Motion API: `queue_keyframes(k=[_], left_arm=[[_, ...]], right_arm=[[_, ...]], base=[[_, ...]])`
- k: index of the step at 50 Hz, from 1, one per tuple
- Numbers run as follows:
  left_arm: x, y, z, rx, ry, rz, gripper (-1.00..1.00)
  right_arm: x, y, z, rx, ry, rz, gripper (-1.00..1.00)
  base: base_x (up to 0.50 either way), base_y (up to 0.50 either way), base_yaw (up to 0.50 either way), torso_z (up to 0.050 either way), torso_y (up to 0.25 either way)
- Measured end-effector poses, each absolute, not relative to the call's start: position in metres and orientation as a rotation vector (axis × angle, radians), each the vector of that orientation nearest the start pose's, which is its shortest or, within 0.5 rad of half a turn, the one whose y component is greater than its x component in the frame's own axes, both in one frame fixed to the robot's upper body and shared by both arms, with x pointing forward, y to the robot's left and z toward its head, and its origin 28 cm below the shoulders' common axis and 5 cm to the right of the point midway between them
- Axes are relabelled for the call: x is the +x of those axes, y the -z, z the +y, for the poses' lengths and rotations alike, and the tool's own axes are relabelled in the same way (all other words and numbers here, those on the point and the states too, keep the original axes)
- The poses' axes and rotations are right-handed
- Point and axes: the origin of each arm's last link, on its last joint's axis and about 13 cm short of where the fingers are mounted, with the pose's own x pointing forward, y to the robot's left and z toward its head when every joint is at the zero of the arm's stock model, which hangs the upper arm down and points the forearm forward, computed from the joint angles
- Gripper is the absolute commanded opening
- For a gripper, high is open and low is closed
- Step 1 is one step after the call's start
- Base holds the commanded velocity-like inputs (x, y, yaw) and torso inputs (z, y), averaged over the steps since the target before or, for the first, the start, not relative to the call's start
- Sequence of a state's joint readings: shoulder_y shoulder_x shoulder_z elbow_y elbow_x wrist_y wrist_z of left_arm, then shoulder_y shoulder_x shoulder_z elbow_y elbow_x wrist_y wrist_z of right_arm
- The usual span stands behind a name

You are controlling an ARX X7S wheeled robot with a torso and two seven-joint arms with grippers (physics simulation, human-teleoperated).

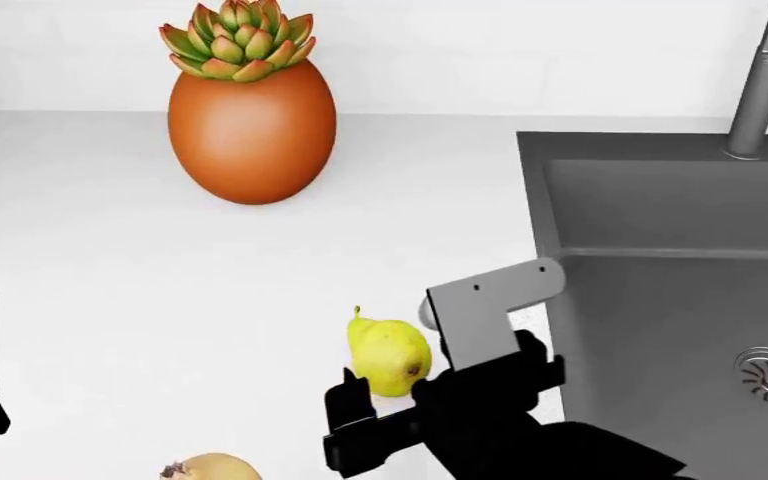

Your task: There is a mixed pile of frozen fruits and vegetables on the counter. Locate all the frozen vegetables and place the items in a bowl on the counter. Take all the frozen fruits and defrost them in a running sink.

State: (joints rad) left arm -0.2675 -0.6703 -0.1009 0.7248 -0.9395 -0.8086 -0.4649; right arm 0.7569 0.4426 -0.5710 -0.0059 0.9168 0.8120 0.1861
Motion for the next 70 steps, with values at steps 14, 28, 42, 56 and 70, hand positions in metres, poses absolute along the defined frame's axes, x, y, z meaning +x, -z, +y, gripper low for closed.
queue_keyframes(k=[14,28,42,56,70], left_arm=[[0.201,-0.187,0.272,0.035,0.040,-0.048,1.00],[0.199,-0.186,0.269,0.027,0.084,-0.043,1.00],[0.182,-0.190,0.258,-0.038,0.262,-0.023,1.00],[0.175,-0.185,0.242,-0.057,0.397,0.036,1.00],[0.169,-0.174,0.237,-0.004,0.459,0.104,1.00]], right_arm=[[0.304,-0.135,-0.090,-0.031,-0.471,0.392,-1.00],[0.285,-0.157,-0.096,-0.026,-0.448,0.290,-1.00],[0.268,-0.178,-0.112,-0.019,-0.386,0.204,-1.00],[0.256,-0.182,-0.118,-0.038,-0.356,0.167,-1.00],[0.241,-0.182,-0.121,-0.058,-0.320,0.125,-1.00]], base=[[0.00,0.00,0.00,0.000,0.000],[0.00,0.00,0.00,0.000,0.000],[0.00,0.00,0.00,0.000,0.000],[0.00,0.00,0.00,0.000,0.000],[0.00,0.00,0.00,0.000,0.000]])
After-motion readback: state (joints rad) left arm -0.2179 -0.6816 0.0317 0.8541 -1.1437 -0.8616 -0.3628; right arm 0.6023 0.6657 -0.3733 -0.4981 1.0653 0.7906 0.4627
